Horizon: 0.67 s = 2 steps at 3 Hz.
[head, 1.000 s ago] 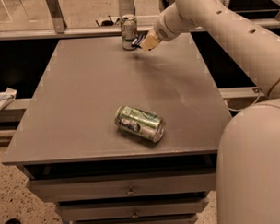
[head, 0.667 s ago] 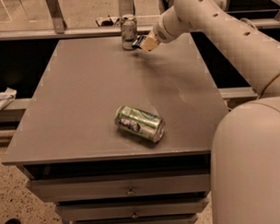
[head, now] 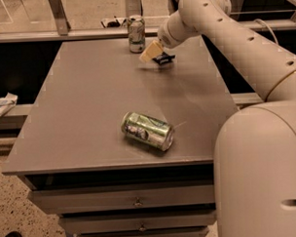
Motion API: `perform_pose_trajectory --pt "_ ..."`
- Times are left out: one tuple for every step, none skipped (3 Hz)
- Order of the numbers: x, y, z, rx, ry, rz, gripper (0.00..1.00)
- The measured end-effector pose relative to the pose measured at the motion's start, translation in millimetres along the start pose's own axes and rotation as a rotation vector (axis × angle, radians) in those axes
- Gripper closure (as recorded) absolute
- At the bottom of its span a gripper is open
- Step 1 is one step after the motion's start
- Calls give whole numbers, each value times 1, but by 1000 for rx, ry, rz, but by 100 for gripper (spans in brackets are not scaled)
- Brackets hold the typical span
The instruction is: Move rxbar blueberry near 7up can
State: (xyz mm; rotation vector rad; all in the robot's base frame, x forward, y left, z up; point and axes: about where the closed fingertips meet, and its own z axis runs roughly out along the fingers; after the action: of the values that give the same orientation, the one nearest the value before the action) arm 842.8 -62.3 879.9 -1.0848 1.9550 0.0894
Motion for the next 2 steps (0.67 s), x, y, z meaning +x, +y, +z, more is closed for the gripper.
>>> perform_pose_trajectory --pt "0 1 -1 -1 -2 3 0" --pt "-2 3 -24 0 -36 22 0"
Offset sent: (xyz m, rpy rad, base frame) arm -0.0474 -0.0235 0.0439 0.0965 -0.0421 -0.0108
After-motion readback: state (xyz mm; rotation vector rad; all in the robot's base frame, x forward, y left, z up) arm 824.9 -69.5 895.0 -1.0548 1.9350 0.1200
